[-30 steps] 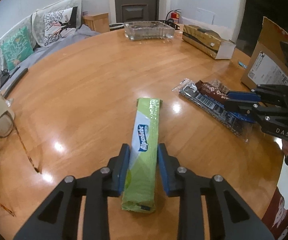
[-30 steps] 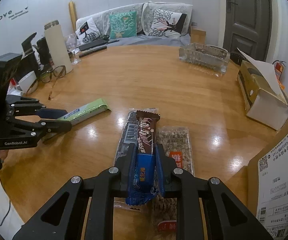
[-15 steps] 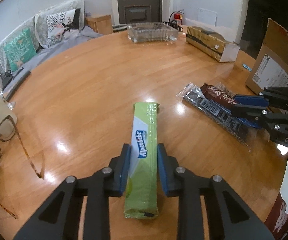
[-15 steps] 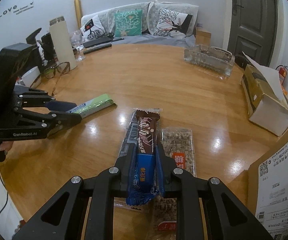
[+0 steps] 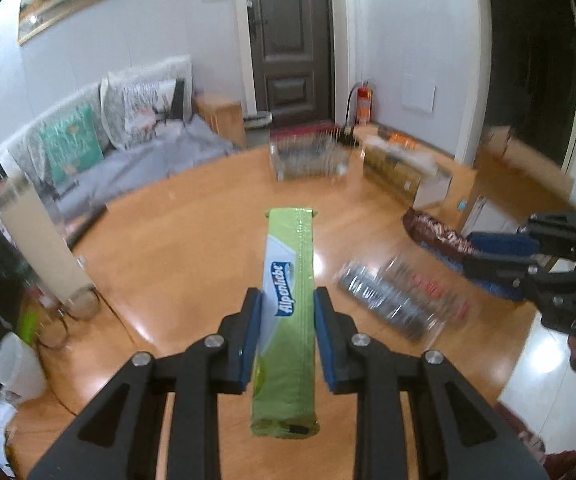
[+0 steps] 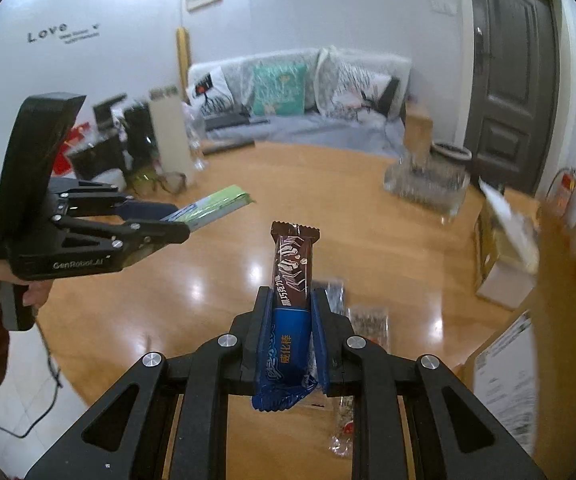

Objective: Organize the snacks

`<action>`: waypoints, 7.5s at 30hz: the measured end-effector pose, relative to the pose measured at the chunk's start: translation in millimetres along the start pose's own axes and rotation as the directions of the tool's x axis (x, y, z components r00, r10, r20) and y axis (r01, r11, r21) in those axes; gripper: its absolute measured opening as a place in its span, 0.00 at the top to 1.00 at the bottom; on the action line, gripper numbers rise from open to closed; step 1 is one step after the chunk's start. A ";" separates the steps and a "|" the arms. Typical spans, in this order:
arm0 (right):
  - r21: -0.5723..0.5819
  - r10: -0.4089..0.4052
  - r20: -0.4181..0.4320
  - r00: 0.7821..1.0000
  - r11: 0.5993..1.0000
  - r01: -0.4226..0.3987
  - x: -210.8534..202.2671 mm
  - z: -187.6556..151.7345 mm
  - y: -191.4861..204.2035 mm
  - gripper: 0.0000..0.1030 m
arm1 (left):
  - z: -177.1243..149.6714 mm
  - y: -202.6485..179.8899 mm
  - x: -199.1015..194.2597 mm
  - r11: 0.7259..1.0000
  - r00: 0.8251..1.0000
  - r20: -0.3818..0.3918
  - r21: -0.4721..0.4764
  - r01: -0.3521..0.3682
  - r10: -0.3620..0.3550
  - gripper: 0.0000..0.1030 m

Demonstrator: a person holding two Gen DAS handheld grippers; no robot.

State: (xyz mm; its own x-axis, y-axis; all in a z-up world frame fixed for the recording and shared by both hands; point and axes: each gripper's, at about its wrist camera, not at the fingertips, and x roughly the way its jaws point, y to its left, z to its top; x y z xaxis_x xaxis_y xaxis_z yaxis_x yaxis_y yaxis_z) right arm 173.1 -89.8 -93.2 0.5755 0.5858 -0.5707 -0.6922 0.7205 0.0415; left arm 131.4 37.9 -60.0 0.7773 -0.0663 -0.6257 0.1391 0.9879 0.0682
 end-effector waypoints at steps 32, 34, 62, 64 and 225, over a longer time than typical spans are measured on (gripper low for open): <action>0.285 -0.300 0.042 0.953 0.918 0.276 -149.9 -41.2 -174.8 0.86 | 137.9 -271.4 28.5 0.925 0.943 -0.007 0.192 0.328 -0.333 0.77; 0.288 -0.303 0.032 0.953 0.915 0.281 -143.8 -44.3 -182.1 0.86 | 139.2 -282.2 44.0 0.928 0.949 -0.044 0.203 0.313 -0.311 0.77; 0.241 -0.247 0.008 0.969 0.941 0.238 -156.2 -27.9 -135.6 0.45 | 134.0 -203.2 -19.7 0.957 0.966 0.029 0.145 0.252 -0.258 0.27; 0.208 -0.247 0.025 0.969 0.949 0.237 -157.9 -18.4 -117.1 0.37 | 129.2 -185.5 -32.7 0.963 0.969 0.052 0.134 0.233 -0.242 0.22; 0.113 -0.121 0.217 0.969 0.989 0.099 -126.8 43.6 -35.3 0.65 | 91.0 -90.5 -91.7 0.996 0.970 0.229 0.006 0.086 -0.085 0.64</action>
State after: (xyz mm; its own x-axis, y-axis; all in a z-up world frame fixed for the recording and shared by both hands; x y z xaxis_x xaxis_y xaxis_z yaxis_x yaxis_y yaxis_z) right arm 143.6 -173.3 13.4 0.7359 0.5604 -0.3800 -0.5784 0.8121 0.0775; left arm 103.3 -58.2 62.0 0.8825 -0.1802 -0.4344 0.2090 0.9777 0.0191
